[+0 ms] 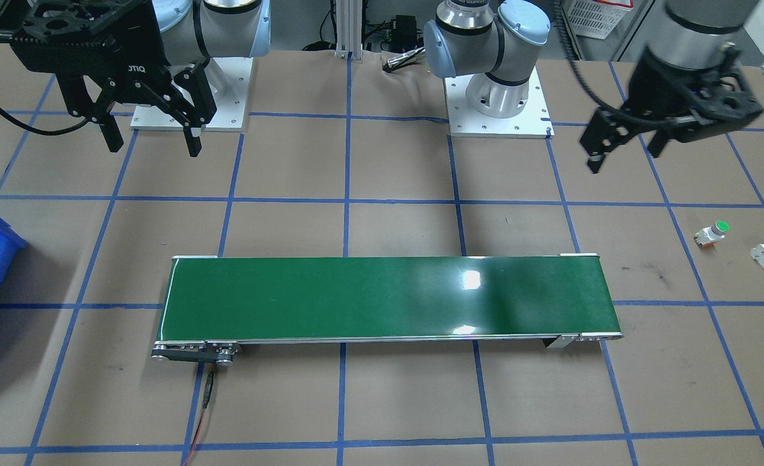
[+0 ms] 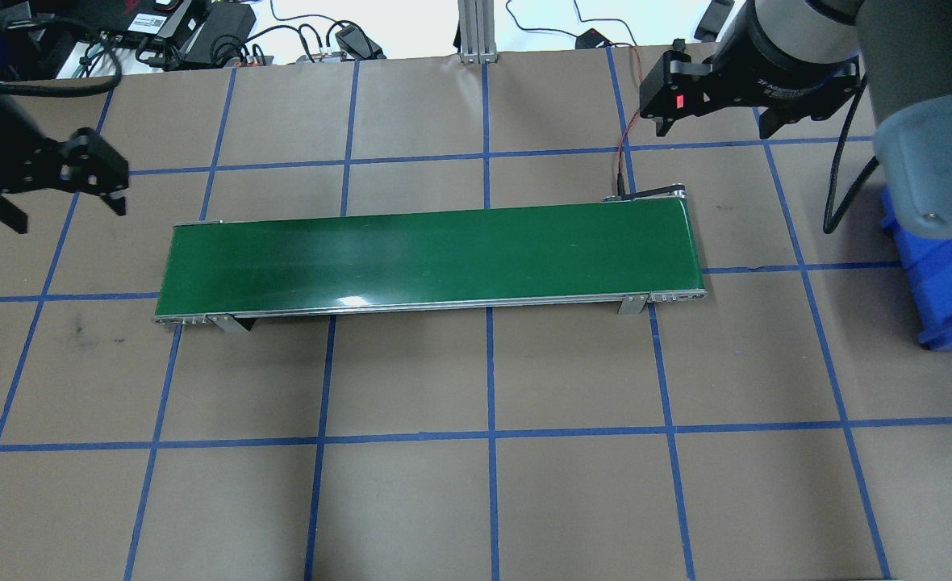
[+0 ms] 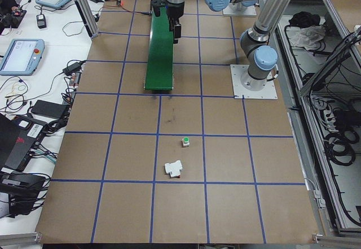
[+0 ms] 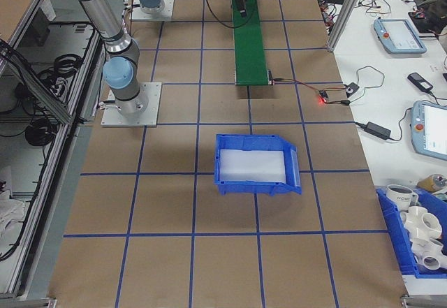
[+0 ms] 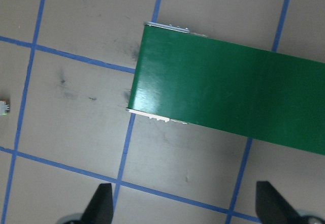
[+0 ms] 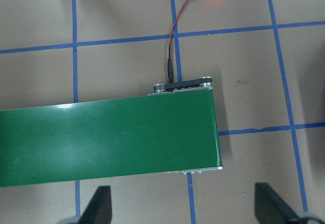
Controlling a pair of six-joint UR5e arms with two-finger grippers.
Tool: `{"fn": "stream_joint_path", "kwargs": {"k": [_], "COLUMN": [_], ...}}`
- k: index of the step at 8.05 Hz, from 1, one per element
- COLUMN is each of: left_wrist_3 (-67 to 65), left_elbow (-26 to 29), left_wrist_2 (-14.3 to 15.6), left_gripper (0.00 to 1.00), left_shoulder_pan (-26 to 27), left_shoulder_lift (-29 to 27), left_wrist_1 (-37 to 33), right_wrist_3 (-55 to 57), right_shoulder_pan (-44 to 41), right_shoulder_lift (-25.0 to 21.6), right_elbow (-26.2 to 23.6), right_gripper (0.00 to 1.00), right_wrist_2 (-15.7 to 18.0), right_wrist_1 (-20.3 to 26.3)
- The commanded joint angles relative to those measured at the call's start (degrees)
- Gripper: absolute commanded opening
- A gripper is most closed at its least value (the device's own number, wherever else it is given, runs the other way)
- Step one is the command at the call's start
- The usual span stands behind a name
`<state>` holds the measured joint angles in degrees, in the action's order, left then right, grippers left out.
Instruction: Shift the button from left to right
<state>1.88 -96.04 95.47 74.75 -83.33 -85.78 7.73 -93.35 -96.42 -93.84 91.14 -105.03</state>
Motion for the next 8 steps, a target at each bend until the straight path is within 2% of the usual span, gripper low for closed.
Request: {"fn": "stream_joint_path", "kwargs": {"k": [1,2,3,4,6,7,8], "left_wrist_3": [22.02,31.59,39.78,47.52,48.91,50.66,51.11], "left_elbow": [-0.73,-0.73,-0.73,-0.73,-0.82,-1.17,-2.65], "left_wrist_2": [-0.2,-0.2,-0.2,-0.02,-0.46,-0.46,-0.9], "left_gripper": [1.0,1.0,1.0,1.0,1.0,1.0,1.0], "left_shoulder_pan": [-16.23,-23.61,-28.64,-31.74,-36.93,-39.22,-39.85], "left_shoulder_lift": [-1.65,-4.1,-8.73,-14.7,-23.68,-27.11,-28.28], "left_wrist_1": [0.78,3.58,11.96,20.13,25.46,32.02,32.69], "right_wrist_3": [0.0,0.0,0.0,0.0,-0.09,-0.09,0.0], "right_shoulder_pan": [0.01,0.01,0.01,0.01,0.01,0.01,0.01], "right_shoulder_lift": [0.0,0.0,0.0,0.0,0.0,0.0,0.0], "right_elbow": [-0.02,-0.02,-0.02,-0.02,-0.02,0.06,-0.02], "right_gripper": [1.0,1.0,1.0,1.0,1.0,1.0,1.0], "right_wrist_2": [0.0,0.0,0.0,0.0,0.0,0.0,0.0], "right_wrist_1": [0.0,0.0,0.0,0.0,0.0,0.0,0.0]}}
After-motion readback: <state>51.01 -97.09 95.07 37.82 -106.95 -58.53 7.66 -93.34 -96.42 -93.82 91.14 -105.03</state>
